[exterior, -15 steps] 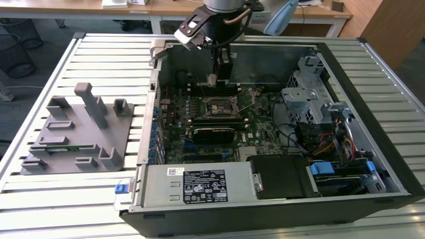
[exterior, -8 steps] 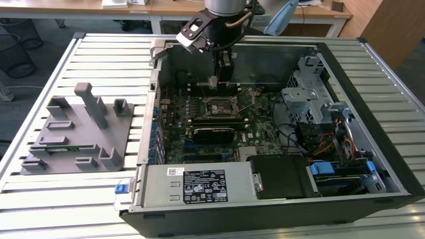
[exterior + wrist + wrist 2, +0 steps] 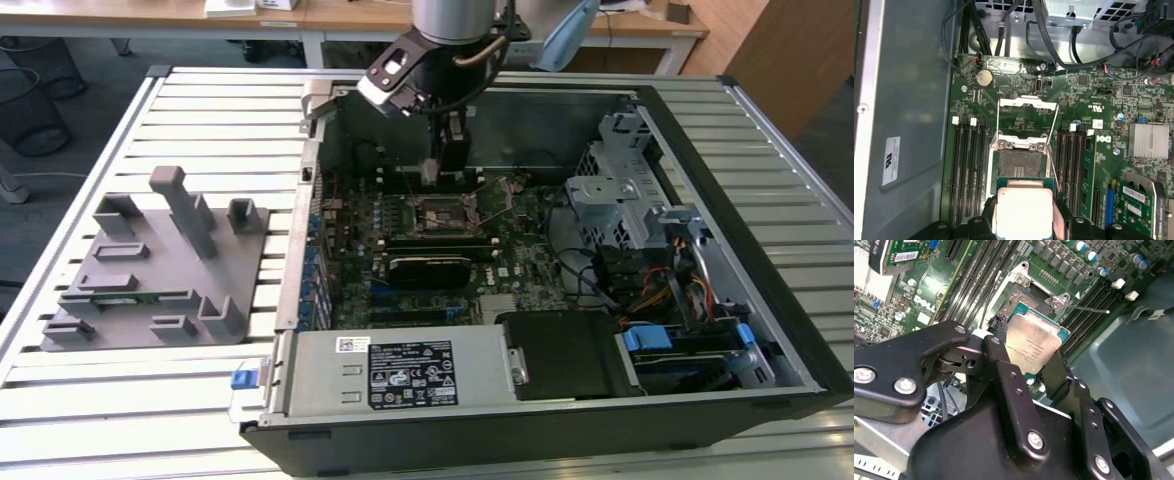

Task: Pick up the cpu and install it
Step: 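Place the cpu into insertion slot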

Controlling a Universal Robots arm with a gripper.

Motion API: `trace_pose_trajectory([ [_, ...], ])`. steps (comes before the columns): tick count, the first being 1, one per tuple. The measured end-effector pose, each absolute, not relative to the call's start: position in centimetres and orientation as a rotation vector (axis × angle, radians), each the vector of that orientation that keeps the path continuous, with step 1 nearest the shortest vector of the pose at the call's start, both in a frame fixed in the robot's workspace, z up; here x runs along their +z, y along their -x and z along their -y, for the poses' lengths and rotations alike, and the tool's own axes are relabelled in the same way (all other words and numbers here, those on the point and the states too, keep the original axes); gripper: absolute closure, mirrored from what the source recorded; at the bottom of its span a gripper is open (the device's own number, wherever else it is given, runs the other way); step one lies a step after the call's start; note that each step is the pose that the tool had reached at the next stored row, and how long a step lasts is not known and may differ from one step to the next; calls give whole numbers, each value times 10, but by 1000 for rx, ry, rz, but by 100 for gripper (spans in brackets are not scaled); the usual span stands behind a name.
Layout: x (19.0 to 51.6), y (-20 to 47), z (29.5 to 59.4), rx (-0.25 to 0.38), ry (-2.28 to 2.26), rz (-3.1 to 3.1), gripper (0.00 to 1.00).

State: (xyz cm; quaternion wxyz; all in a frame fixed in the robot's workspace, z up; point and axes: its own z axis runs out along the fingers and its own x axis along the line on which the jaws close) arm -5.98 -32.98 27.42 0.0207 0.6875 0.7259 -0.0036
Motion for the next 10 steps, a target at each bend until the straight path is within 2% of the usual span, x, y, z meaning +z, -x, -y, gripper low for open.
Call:
trace_pose_trajectory([
  [10,259,59,330,-11,-2132,-2251,47],
])
